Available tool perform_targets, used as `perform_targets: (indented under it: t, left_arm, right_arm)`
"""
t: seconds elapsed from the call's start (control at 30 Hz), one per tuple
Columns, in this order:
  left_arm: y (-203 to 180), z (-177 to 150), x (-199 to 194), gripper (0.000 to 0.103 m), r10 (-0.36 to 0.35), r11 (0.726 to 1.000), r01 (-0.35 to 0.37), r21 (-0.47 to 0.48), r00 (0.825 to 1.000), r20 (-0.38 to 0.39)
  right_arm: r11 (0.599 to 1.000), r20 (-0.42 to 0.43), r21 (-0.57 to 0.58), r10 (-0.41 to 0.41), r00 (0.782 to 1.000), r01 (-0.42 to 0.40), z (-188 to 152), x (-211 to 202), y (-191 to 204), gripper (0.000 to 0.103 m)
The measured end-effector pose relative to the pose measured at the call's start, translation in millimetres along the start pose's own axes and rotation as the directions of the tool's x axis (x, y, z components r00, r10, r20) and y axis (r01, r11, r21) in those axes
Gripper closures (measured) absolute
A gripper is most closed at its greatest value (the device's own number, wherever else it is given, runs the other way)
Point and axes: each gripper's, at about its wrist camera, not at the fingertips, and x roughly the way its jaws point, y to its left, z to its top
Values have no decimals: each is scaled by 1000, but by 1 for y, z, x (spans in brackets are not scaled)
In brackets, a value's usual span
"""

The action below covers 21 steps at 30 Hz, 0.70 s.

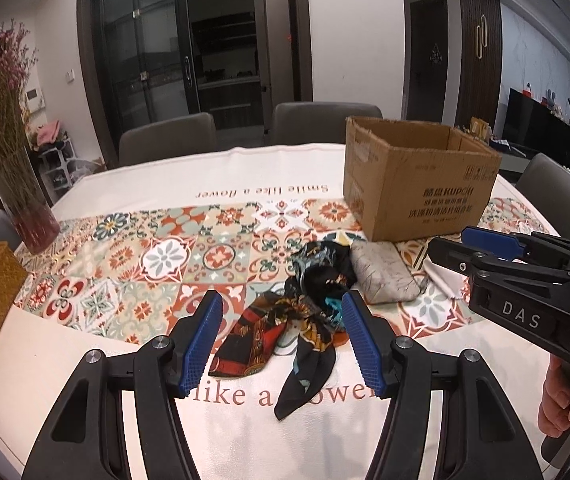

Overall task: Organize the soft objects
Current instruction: 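Move both tools back toward the dark silk scarves on the runner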

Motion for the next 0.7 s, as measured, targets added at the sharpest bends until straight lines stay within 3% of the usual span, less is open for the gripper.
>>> perform_targets:
  t: [0.7]
  left_arm:
    - [12,-22,77,41,-75,997,73,-24,988,-136]
  right_arm:
    - [1000,-145,13,17,989,-15,-21,71,-4,61]
